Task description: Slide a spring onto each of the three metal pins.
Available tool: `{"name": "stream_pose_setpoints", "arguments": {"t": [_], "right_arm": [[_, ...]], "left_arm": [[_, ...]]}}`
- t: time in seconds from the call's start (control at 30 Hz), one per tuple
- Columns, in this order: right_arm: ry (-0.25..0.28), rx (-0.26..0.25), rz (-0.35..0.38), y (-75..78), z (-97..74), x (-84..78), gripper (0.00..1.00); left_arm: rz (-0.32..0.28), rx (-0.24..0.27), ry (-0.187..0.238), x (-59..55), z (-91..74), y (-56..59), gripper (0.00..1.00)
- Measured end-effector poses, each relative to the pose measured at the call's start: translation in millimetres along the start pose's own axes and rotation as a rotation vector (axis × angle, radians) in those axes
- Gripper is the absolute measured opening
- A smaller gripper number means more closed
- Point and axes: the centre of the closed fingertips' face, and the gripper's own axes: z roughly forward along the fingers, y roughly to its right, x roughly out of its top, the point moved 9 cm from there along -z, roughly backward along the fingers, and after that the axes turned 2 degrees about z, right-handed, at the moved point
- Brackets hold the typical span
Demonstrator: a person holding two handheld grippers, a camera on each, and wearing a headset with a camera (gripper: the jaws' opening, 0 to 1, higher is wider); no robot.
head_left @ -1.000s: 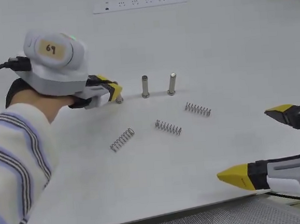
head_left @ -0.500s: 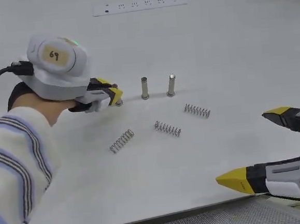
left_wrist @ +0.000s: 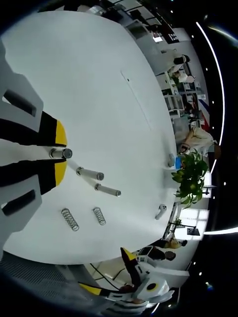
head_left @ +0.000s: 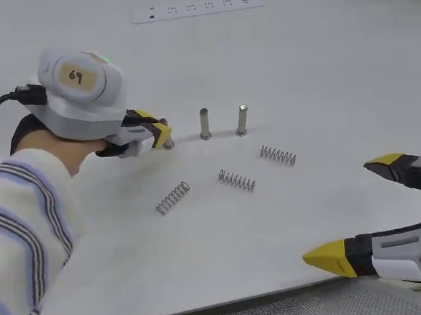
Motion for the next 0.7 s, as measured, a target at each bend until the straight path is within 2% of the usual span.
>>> {"name": "stream_pose_setpoints", "arguments": {"t": [0.27, 0.7], "right_arm": [[0.0, 0.002, 0.0, -0.5, -0.6, -0.6, 0.93], [0.006, 0.002, -0.005, -2.4, -0.2, 1.2, 0.94]], "left_arm": [[0.001, 0.004, -0.003, -0.4, -2.7, -0.3, 0.04], [0.048, -0.017, -0.033, -5.4, -8.4, 7.0, 0.06]]}}
